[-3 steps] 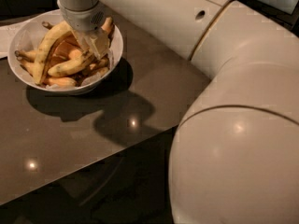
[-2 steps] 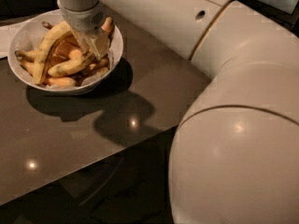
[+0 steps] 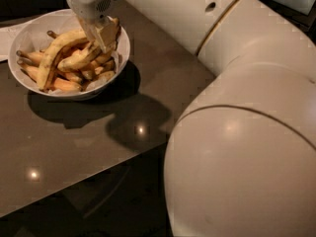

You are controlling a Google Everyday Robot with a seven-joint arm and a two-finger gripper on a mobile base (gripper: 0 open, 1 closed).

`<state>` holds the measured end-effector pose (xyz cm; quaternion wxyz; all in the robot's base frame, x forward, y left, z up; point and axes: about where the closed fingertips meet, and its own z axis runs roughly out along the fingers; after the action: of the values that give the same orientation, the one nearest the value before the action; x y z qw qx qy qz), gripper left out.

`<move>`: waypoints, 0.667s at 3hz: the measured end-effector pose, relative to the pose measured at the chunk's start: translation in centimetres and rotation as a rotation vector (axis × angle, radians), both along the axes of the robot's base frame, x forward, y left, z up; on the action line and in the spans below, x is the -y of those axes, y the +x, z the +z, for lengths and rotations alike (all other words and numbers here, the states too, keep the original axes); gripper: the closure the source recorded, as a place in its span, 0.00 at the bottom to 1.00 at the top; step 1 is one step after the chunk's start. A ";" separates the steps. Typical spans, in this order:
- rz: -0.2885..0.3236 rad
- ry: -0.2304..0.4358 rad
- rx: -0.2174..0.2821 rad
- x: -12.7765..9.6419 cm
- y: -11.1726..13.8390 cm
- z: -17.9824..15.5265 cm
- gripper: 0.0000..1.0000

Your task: Pick banana from white bowl

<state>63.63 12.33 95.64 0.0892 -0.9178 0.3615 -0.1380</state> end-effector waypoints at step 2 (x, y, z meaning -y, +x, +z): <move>0.005 0.033 0.012 -0.3 0.3 0.3 1.00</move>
Offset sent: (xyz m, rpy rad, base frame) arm -0.0020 -0.0033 0.0062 0.0445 0.0054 0.0010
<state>63.92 12.62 95.97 0.1070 -0.9161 0.3611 -0.1374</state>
